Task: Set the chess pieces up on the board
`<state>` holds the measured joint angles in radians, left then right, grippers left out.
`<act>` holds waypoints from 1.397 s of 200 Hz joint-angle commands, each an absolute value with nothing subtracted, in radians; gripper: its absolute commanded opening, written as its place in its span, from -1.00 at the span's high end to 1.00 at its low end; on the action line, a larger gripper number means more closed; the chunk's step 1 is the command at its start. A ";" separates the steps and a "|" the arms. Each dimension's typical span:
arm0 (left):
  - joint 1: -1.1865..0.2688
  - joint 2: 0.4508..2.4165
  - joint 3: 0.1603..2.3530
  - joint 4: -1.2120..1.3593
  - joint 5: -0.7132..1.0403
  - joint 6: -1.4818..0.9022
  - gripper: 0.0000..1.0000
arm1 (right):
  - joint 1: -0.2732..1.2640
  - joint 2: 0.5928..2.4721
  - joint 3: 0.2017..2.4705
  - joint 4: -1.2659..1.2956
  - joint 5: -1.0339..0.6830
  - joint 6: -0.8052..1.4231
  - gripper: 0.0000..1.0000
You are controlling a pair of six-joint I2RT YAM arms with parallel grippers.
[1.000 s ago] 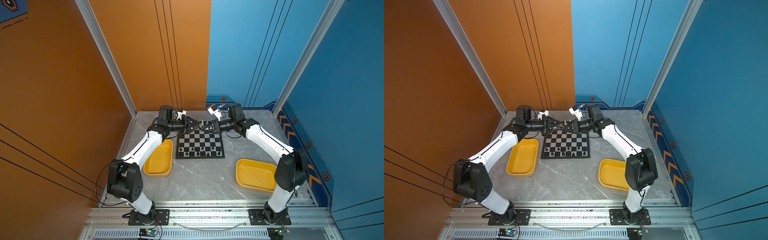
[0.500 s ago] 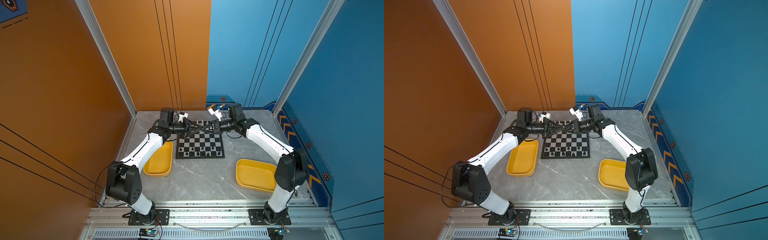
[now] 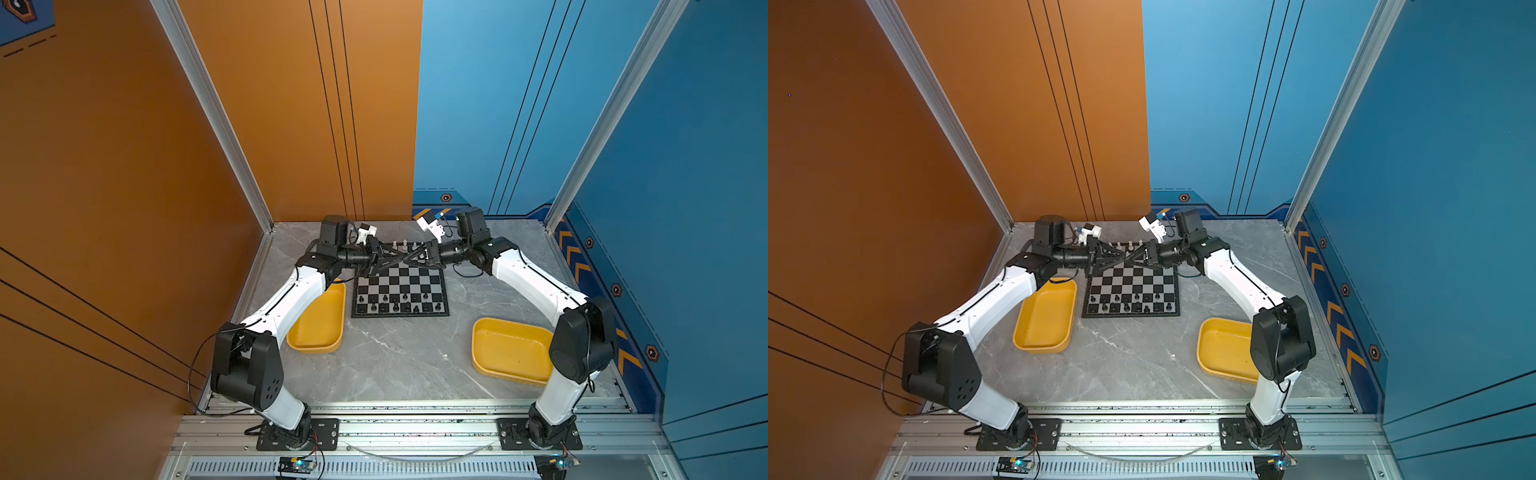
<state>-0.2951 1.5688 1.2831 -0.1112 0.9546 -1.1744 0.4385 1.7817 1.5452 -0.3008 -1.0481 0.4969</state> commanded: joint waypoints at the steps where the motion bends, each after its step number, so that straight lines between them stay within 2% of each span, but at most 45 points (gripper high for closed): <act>1: -0.304 1.533 1.269 -0.090 0.988 -1.168 0.70 | 0.445 1.751 1.537 -0.310 -1.063 0.483 0.83; 65: -0.302 1.522 1.263 -0.097 0.992 -1.160 0.82 | 0.446 1.749 1.539 -0.312 -1.060 0.485 0.84; 87: -0.301 1.521 1.261 -0.091 0.994 -1.162 0.87 | 0.448 1.752 1.539 -0.313 -1.065 0.486 0.78; 113: -0.290 1.515 1.259 -0.096 0.988 -1.160 0.91 | 0.448 1.746 1.539 -0.313 -1.063 0.488 0.63; 131: -0.284 1.513 1.261 -0.102 0.982 -1.157 0.93 | 0.448 1.743 1.536 -0.316 -1.060 0.488 0.41; 177: -0.274 1.509 1.269 -0.111 0.973 -1.151 0.96 | 0.448 1.738 1.531 -0.314 -1.056 0.491 0.16; 241: -0.257 1.506 1.265 -0.140 0.960 -1.132 0.99 | 0.437 1.707 1.501 -0.296 -1.049 0.499 -0.86; 260: -0.257 1.510 1.274 -0.158 0.956 -1.119 1.00 | 0.430 1.696 1.492 -0.303 -1.045 0.497 -1.00; 279: -0.260 1.515 1.297 -0.233 0.941 -1.079 1.00 | 0.415 1.671 1.469 -0.306 -1.029 0.499 -0.99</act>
<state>-0.2626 1.5375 1.2694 -0.1398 0.9527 -1.1446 0.4351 1.7283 1.5005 -0.3050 -1.0435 0.5011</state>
